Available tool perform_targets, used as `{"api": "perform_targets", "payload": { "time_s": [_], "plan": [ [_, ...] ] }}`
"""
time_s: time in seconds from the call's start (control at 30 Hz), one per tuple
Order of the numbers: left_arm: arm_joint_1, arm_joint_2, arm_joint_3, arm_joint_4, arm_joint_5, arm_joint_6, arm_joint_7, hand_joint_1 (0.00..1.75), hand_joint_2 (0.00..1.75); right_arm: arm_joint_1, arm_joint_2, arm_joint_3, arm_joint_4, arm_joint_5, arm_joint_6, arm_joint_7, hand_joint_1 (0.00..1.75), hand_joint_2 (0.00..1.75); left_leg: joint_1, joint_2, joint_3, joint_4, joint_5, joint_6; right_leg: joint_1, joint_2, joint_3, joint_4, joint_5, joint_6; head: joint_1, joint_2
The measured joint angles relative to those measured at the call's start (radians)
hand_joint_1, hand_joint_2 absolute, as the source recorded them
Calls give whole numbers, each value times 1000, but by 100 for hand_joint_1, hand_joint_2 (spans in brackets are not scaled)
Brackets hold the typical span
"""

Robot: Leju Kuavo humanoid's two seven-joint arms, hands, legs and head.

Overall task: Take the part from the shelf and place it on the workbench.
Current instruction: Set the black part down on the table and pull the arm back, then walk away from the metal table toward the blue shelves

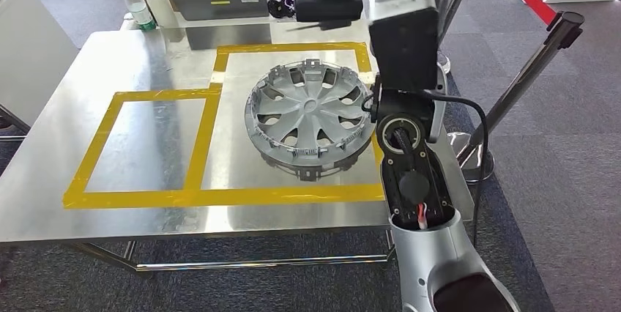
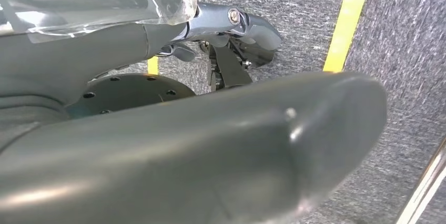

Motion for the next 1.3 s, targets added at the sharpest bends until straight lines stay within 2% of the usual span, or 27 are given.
{"api": "perform_targets", "payload": {
  "time_s": [0.13,0.2,0.3,0.4,0.53,0.73,0.87,1.0,1.1,1.13,1.17,1.23,1.27,1.3],
  "plan": [
    [3,0,7,0,3,0,-10,0,0,135,-27,34,-236,-28,-69,-101,0,0,0,0,0,0,0,0,0,0,0,0,0,0,0,0],
    [5,0,8,0,3,-1,-14,0,0,176,-38,54,-307,-31,-93,-124,0,0,0,0,0,0,-1,0,0,0,0,0,0,0,0,0],
    [5,0,8,0,3,-1,-15,0,0,185,-41,60,-322,-30,-97,-126,0,0,0,0,0,0,-1,1,0,0,0,0,0,0,0,0],
    [7,0,8,0,3,-4,-23,0,0,230,-63,96,-412,-20,-118,-142,0,0,0,1,0,0,-1,1,0,0,0,0,-1,1,0,0],
    [10,-1,20,0,7,-11,1,0,0,367,-157,255,-692,17,-148,-173,0,0,0,1,1,-1,-2,1,0,0,2,0,-1,1,0,0],
    [12,-2,31,0,25,-43,37,0,0,453,-215,306,-775,67,-122,-135,0,0,0,1,4,-1,-2,1,0,0,4,-1,-1,1,-1,0],
    [12,-1,51,0,64,-54,89,0,175,500,-225,306,-786,76,-123,-121,0,0,-1,2,3,6,-7,8,-4,1,5,-4,1,4,-2,0],
    [12,-1,82,0,104,-94,99,0,175,537,-240,304,-783,50,-142,-128,0,0,-6,2,-4,19,-12,20,-9,1,6,-6,5,16,-2,0],
    [10,-2,96,0,110,-101,99,0,175,548,-249,302,-780,38,-155,-138,0,0,-7,4,-1,3,4,43,-13,0,8,-16,11,33,-1,0],
    [10,-2,100,0,110,-102,99,0,175,549,-252,302,-780,37,-156,-140,0,0,-5,6,3,-8,13,52,-12,-1,-2,1,1,34,1,0],
    [10,-3,102,0,111,-103,99,0,175,551,-256,301,-780,36,-157,-140,0,0,-3,8,7,-15,20,58,-10,-2,-22,40,-21,33,5,0],
    [11,-5,106,0,111,-106,99,0,175,556,-265,299,-779,28,-159,-142,0,0,-5,13,8,-17,23,61,-5,-3,-90,176,-81,33,10,0],
    [11,-6,106,0,110,-108,99,0,175,560,-270,299,-777,19,-161,-143,0,0,-6,15,8,-16,23,61,-3,-3,-121,236,-98,34,11,0],
    [12,-7,107,0,108,-111,99,0,175,563,-277,299,-775,4,-164,-148,0,0,-7,16,9,-16,22,60,-2,-3,-137,264,-95,34,11,0]
  ]
}}
